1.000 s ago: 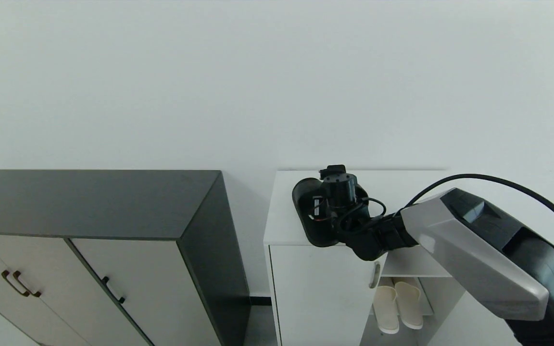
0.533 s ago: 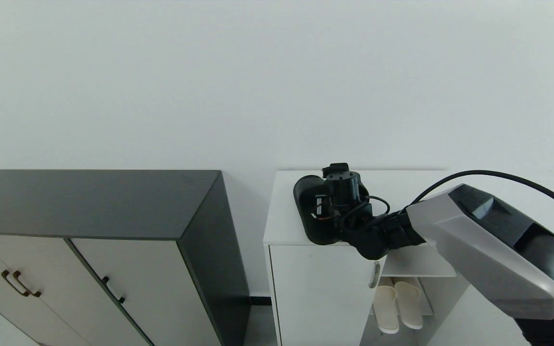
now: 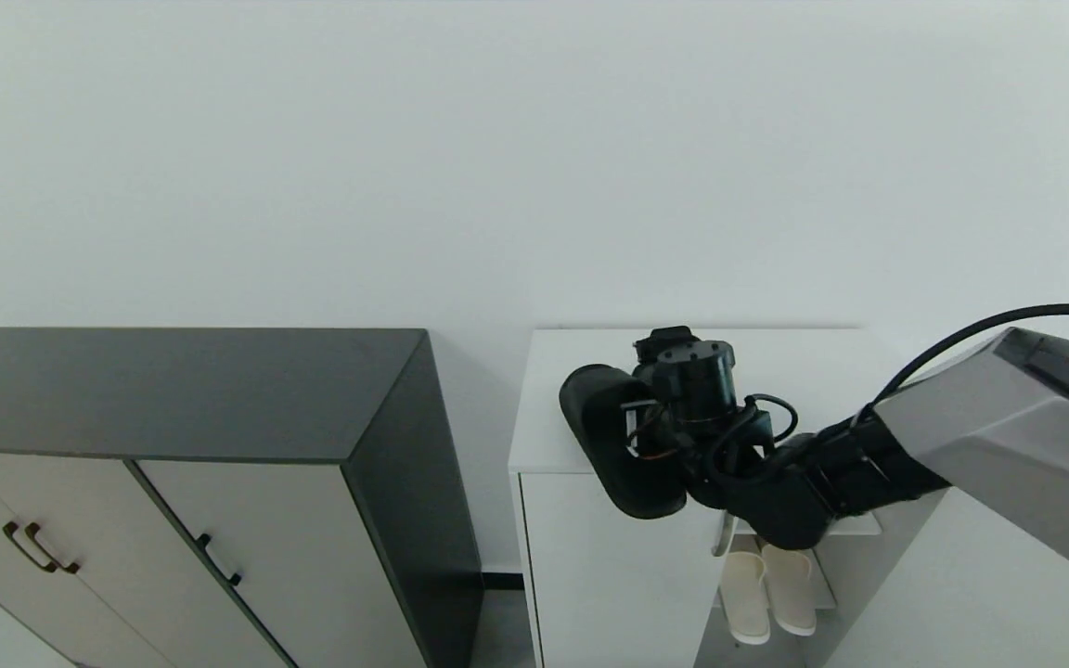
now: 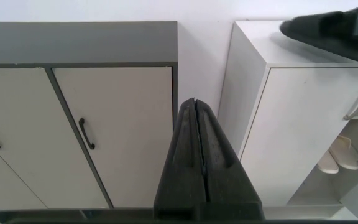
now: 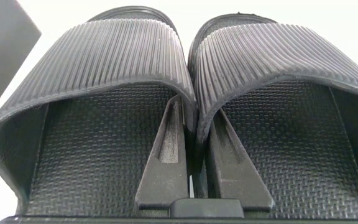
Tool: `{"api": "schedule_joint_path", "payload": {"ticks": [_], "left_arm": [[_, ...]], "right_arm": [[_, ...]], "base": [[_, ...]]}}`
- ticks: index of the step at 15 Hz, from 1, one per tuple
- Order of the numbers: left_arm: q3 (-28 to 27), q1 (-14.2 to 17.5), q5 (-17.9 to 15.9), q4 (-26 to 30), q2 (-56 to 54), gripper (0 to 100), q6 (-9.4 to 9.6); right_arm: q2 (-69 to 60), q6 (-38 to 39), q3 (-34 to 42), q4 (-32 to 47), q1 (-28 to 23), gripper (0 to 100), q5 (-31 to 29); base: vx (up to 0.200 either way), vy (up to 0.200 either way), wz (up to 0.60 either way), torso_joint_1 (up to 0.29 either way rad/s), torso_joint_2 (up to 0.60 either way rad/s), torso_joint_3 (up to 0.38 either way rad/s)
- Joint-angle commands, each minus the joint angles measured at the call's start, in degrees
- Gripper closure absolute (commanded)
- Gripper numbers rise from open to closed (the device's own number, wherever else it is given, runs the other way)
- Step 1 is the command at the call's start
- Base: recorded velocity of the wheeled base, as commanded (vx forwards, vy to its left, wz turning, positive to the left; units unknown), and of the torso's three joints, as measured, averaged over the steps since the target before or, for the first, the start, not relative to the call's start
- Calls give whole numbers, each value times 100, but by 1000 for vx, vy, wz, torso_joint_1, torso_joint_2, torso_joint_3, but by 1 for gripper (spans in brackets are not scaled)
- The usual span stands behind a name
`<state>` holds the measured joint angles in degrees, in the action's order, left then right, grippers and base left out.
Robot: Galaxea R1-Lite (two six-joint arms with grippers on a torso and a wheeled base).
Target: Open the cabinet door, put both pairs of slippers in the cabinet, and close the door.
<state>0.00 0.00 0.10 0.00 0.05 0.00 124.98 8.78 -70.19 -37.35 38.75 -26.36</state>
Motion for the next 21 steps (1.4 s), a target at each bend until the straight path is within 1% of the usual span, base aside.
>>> {"api": "schedule_joint_path", "payload": {"ticks": [1, 2, 4, 6, 11, 21], "left_arm": [[0, 0, -1, 0, 4, 100, 0], [0, 0, -1, 0, 4, 100, 0], [0, 0, -10, 0, 4, 100, 9], [0, 0, -10, 0, 4, 100, 9], [0, 0, -10, 0, 4, 100, 9], [0, 0, -1, 0, 4, 100, 9]], "right_arm": [[-1134, 19, 1403, -352, 124, 100, 298], [-1336, 1, 1781, -422, 150, 100, 377], [-1591, -8, 2238, -431, 176, 100, 386], [-1635, 1, 2326, -431, 176, 100, 386], [-1635, -8, 2308, -431, 414, 100, 350], [-1608, -25, 2317, -431, 440, 100, 350]], "base": [[0, 0, 0, 0, 0, 0], [0, 0, 0, 0, 0, 0], [0, 0, 0, 0, 0, 0], [0, 0, 0, 0, 0, 0], [0, 0, 0, 0, 0, 0], [-200, 0, 0, 0, 2, 3]]}}
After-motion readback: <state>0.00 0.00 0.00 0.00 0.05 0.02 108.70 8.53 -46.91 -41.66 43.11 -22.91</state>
